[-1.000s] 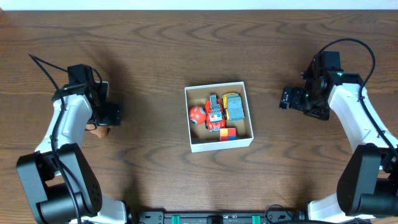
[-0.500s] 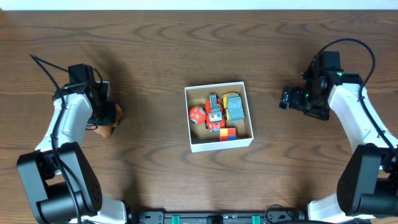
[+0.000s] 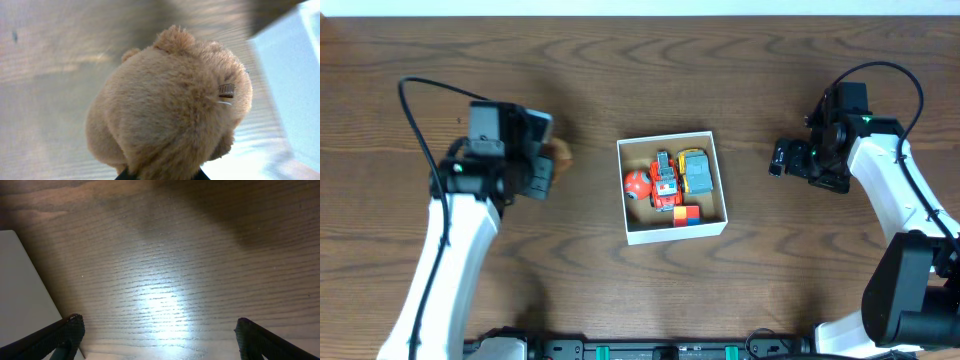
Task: Pack container
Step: 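Carry the plush with the left gripper over the box, then lower the plush into the box's lower-left corner and open the left gripper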
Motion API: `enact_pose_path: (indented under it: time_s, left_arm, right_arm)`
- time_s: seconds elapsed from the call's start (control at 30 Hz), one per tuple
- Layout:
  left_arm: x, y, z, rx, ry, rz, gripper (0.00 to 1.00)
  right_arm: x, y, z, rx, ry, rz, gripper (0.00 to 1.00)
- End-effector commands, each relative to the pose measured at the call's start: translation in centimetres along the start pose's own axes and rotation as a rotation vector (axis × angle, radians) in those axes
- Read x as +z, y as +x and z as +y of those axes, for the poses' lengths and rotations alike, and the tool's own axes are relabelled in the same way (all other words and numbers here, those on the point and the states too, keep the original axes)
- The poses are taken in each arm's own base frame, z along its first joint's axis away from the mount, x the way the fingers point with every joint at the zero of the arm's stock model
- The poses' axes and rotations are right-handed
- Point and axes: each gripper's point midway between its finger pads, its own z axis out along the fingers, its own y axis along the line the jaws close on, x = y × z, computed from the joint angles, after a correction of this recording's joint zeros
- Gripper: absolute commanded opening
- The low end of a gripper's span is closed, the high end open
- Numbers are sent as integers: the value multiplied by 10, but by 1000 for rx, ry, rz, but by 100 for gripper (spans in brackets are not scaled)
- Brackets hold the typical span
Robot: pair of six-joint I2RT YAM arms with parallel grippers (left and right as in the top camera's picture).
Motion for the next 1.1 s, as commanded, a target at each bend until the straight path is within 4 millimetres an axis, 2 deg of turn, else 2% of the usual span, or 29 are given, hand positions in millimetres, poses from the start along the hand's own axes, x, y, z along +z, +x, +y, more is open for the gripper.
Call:
enact_pose_path:
  time_s: [0.0,0.17,0.27,0.33,0.43,0.7,0.8,1.07]
  left_arm:
    - [-19,-10,-43,105,82,-69,6]
    - [-29,-12,-118,309,205,-110,6]
    - [-29,-12,-157,372,267,-125,6]
    - [-25,-12,-175,403,288,-127,6]
    - [-15,-11,-188,392,302,-110,6]
    - [20,-3,-194,369,297,-17,6]
    - [29,4,-203,372,341,23,6]
    - [30,21,-227,409,419,76,8]
  right_arm:
    - [-2,-6,0,-10,-1,-9,99]
    - [-2,-5,-1,-10,0,-5,99]
    - [-2,-4,-1,-9,0,-3,99]
    - [-2,-4,-1,-7,1,-4,99]
    - [-2,-5,-7,25,21,-5,99]
    - [-3,-3,-16,55,27,6,99]
    - [-3,-3,-16,54,27,6,99]
    - [-3,-3,-16,54,27,6,99]
